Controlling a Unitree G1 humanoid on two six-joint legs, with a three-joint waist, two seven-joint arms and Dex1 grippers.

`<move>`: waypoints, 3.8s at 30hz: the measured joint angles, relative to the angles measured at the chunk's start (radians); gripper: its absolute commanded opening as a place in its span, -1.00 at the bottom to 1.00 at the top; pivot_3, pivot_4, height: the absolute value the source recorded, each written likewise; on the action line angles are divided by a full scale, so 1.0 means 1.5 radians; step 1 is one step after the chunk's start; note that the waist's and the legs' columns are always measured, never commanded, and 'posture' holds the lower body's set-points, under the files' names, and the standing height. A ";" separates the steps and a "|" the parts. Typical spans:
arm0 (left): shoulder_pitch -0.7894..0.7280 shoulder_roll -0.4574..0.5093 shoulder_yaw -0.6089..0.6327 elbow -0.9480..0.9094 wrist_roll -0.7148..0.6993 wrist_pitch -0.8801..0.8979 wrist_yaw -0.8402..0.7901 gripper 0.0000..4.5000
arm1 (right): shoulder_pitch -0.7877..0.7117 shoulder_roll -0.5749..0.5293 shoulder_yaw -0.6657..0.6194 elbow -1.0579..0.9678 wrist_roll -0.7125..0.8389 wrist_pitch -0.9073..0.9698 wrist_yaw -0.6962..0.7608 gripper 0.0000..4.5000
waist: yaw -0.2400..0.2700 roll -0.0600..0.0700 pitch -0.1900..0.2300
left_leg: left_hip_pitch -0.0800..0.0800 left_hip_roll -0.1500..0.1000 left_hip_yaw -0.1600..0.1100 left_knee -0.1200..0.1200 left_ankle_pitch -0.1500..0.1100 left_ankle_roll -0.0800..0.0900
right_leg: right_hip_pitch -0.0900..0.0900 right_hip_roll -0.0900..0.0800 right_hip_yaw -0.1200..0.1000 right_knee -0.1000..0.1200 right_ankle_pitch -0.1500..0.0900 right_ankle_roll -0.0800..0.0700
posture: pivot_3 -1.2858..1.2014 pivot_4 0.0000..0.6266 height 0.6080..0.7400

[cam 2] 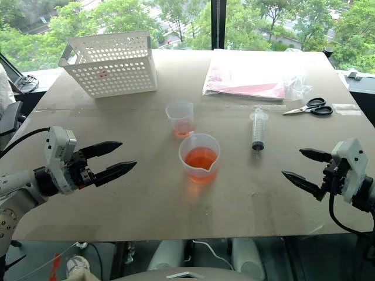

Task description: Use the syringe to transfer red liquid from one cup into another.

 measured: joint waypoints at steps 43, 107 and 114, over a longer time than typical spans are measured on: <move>-0.009 0.025 0.008 -0.231 -0.258 0.041 0.193 0.97 | -1.105 0.321 0.304 1.099 -0.291 0.410 -0.450 1.00 | -0.021 0.000 0.001 | -0.005 0.000 0.001 -0.002 0.000 0.000 | -0.006 0.001 0.001 -0.001 0.004 0.000 | 0.03 -0.52 1.00; -0.085 0.059 -0.040 -0.125 -0.196 0.005 0.152 1.00 | -0.672 0.006 0.480 0.255 -0.339 0.410 0.048 0.67 | -0.003 0.002 0.002 | -0.002 0.000 0.003 -0.002 0.000 0.000 | -0.004 0.000 0.001 -0.001 0.001 -0.003 | 0.03 -0.52 1.00; -0.089 0.059 -0.045 -0.129 -0.195 0.006 0.154 1.00 | -0.742 0.072 0.532 0.414 -0.337 0.472 0.002 0.98 | -0.003 0.002 0.002 | -0.002 0.000 0.003 -0.002 0.000 0.000 | -0.004 0.001 0.002 -0.001 0.001 -0.003 | 0.03 -0.52 1.00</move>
